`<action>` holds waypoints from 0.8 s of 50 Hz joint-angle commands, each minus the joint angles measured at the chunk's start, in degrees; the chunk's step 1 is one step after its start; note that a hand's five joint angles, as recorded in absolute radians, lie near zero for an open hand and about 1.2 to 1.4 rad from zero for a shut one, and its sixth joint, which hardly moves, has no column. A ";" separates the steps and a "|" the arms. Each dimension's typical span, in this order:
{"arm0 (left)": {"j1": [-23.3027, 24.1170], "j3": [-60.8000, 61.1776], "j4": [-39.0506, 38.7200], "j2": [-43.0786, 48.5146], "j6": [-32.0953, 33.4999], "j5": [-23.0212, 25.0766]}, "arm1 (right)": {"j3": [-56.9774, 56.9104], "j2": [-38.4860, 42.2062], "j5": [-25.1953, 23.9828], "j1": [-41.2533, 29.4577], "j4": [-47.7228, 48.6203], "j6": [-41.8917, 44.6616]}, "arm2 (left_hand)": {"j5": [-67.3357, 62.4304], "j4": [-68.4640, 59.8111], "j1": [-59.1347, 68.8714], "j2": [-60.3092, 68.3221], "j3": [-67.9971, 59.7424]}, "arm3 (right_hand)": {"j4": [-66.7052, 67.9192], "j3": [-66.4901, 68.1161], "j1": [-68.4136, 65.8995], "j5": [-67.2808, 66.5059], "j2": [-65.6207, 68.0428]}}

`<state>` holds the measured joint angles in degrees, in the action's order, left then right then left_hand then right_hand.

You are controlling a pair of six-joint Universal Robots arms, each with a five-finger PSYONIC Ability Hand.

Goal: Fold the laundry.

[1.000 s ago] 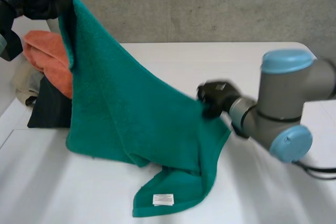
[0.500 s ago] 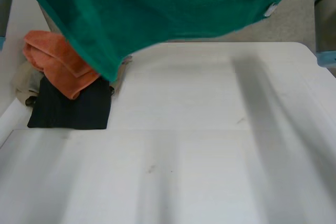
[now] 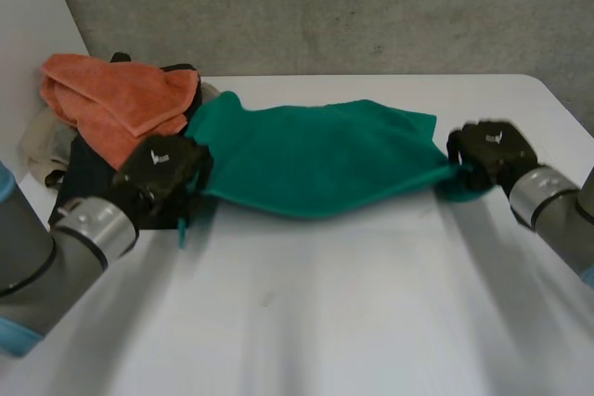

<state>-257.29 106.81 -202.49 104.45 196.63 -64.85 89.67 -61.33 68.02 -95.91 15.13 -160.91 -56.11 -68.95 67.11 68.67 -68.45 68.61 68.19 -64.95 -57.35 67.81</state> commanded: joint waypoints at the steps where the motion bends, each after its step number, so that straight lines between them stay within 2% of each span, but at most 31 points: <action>1: -1.19 0.16 0.34 1.54 1.83 -0.45 | -3.27 5.16 0.00 2.13 -8.44 -3.70 | -13.89 -11.05 12.89 11.33 -11.55 | -19.69 -19.26 16.03 18.42 -18.88; 3: -1.63 -0.46 0.69 1.80 1.65 -0.71 | -5.54 7.43 0.53 2.48 -11.15 -5.80 | -13.89 -11.05 12.89 11.33 -11.55 | -28.14 -27.71 24.47 26.87 -27.33; 9: -1.90 -1.78 1.22 2.33 1.04 -1.50 | -9.95 11.40 3.25 3.44 -17.76 -6.87 | -13.89 -11.05 12.89 11.33 -11.55 | -29.51 -29.08 25.85 28.24 -28.70; 11: -1.90 -2.13 1.22 2.59 0.95 -1.68 | -10.57 11.67 4.04 3.88 -18.91 -6.52 | -13.89 -11.05 12.89 11.33 -11.55 | -22.49 -22.07 18.83 21.23 -21.69; 14: -1.90 -2.66 1.31 3.56 0.95 -1.95 | -9.87 11.06 3.78 4.32 -17.25 -6.69 | -13.89 -11.05 12.89 11.33 -11.55 | 11.26 11.69 -14.92 -12.53 12.07; 23: -2.25 -2.48 2.63 5.85 0.86 -2.38 | -3.81 4.38 2.90 3.27 -8.98 -4.77 | -13.89 -11.05 12.89 11.33 -11.55 | 11.39 11.81 -15.05 -12.65 12.19; 26: -2.60 -2.83 3.33 6.37 0.95 -2.82 | -2.57 2.97 3.25 2.92 -6.69 -3.19 | 11.57 14.41 -12.57 -14.12 13.91 | 11.39 11.81 -15.05 -12.65 12.19; 28: -2.95 -2.83 4.03 6.46 0.95 -3.70 | -2.40 2.53 3.08 2.83 -6.08 -2.22 | 22.72 25.56 -23.72 -25.28 25.06 | 11.39 11.81 -15.05 -12.65 12.19; 31: -3.30 -2.83 5.61 6.29 0.95 -5.71 | -1.96 2.00 2.82 2.66 -6.60 -0.81 | 31.13 33.96 -32.13 -33.68 33.46 | 11.39 11.81 -15.05 -12.65 12.19; 40: -4.36 -2.31 12.38 5.67 -2.21 -14.25 | -1.08 2.09 1.76 1.69 -7.13 -1.07 | 34.54 37.37 -35.54 -37.09 36.88 | 11.39 11.81 -15.05 -12.65 12.19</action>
<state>-261.09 104.19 -193.91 110.53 196.80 -74.15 88.26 -59.58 70.52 -93.78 8.19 -161.53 -20.56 -30.90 31.81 31.33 -31.83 68.61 68.01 -65.10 -56.59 55.77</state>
